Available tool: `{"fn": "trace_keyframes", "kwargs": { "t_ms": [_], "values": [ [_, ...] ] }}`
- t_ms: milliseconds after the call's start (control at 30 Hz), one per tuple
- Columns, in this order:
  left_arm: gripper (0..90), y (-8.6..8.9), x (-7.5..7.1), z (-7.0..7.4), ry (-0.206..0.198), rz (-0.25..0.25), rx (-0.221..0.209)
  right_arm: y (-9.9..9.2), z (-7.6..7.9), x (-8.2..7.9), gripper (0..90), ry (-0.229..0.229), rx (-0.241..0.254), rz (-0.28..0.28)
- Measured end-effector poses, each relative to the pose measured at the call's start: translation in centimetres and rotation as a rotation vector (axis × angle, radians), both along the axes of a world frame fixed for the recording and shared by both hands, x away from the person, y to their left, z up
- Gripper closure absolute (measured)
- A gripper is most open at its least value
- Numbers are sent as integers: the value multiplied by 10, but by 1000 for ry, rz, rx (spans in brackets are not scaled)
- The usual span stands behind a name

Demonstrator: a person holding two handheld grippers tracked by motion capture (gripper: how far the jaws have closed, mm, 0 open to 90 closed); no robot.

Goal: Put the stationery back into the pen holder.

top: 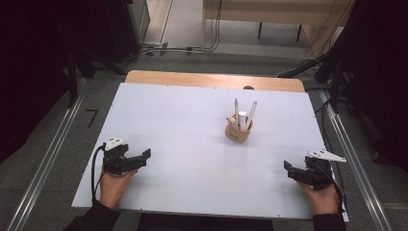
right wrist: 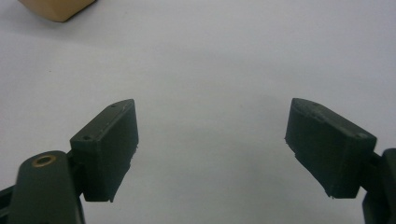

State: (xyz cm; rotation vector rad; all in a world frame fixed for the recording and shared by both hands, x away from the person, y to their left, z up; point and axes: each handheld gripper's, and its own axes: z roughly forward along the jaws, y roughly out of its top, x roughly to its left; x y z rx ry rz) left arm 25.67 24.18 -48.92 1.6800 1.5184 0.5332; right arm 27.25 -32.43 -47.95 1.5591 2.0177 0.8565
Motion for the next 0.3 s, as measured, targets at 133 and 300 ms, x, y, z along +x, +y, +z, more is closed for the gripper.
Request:
{"fn": "trace_keyframes", "kwargs": {
  "t_ms": [133, 300],
  "values": [
    [91, 2, 1, -1, 5, 4, 5, -2, 0, 0, 158, -4, -1, -6],
    [91, 5, 4, -3, 10, 12, 8, -5, 0, 0, 155, -9, 0, -16]
  ]
}}
